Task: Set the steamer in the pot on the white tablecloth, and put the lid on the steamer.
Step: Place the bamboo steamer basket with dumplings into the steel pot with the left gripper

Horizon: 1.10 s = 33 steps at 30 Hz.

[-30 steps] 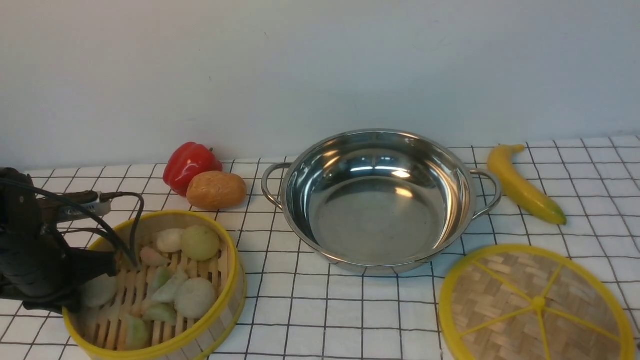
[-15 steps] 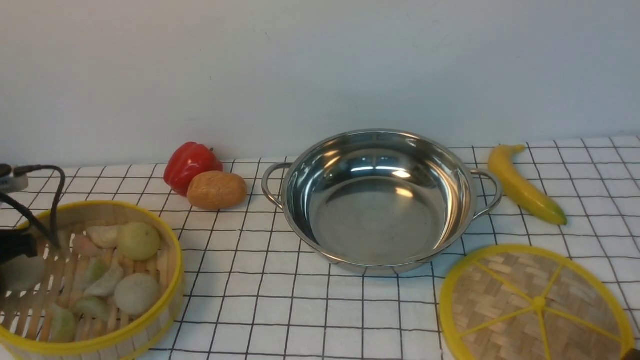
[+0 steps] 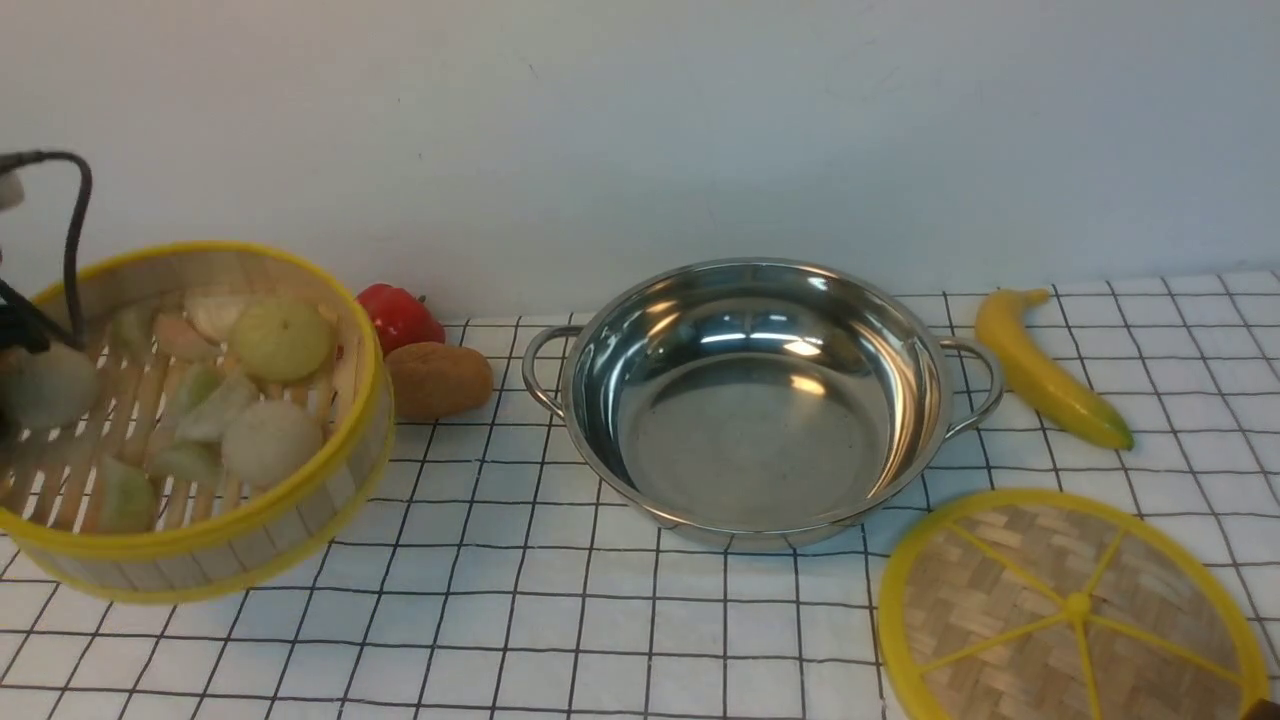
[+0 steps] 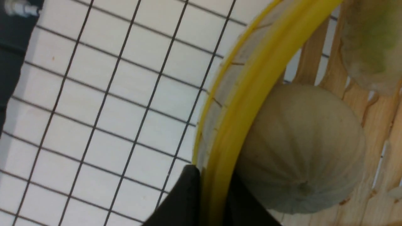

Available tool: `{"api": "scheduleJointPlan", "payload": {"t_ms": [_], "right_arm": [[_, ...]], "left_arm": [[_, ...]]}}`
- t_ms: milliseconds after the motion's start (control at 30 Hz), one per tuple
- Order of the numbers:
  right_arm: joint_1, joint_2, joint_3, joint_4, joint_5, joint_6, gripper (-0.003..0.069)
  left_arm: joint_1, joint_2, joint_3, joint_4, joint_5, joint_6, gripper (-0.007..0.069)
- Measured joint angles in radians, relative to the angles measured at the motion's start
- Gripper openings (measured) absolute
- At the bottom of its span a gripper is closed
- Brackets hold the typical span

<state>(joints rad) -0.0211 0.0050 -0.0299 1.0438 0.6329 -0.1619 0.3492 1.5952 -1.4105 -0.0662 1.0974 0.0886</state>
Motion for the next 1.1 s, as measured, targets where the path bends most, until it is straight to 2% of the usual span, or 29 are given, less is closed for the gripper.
{"api": "scheduleJointPlan", "payload": {"t_ms": [167,200,267,300,367,400,567,833,1100], "right_arm": [[0.000,0.000,0.000,0.000,0.000,-0.001,0.0242],[0.000,0.000,0.000,0.000,0.000,-0.001,0.0242],[0.000,0.000,0.000,0.000,0.001,-0.001,0.0242],[0.000,0.000,0.000,0.000,0.005,-0.001,0.0242],[0.000,0.000,0.000,0.000,0.011,-0.001,0.0242],[0.000,0.000,0.000,-0.001,0.022,-0.001,0.0242],[0.000,0.000,0.000,-0.001,0.051,-0.001,0.0242],[0.000,0.000,0.000,-0.001,0.074,-0.001,0.0242],[0.000,0.000,0.000,-0.001,0.078,-0.001,0.0242]], "left_arm": [[-0.129,0.017,-0.079,-0.007,0.031,0.001,0.0050],[-0.185,0.033,-0.100,-0.014,0.035,-0.001,0.0050],[-0.227,0.049,-0.117,-0.018,0.036,-0.009,0.0050],[-0.292,0.083,-0.158,-0.021,0.036,-0.029,0.0050],[-0.333,0.108,-0.185,-0.025,0.037,-0.039,0.0050],[-0.401,0.159,-0.237,-0.024,0.039,-0.057,0.0050],[-0.554,0.326,-0.440,-0.009,0.064,-0.102,0.0050],[-0.661,0.555,-0.722,0.010,0.133,-0.126,0.0050],[-0.693,0.701,-0.875,0.032,0.139,-0.131,0.0050]]}}
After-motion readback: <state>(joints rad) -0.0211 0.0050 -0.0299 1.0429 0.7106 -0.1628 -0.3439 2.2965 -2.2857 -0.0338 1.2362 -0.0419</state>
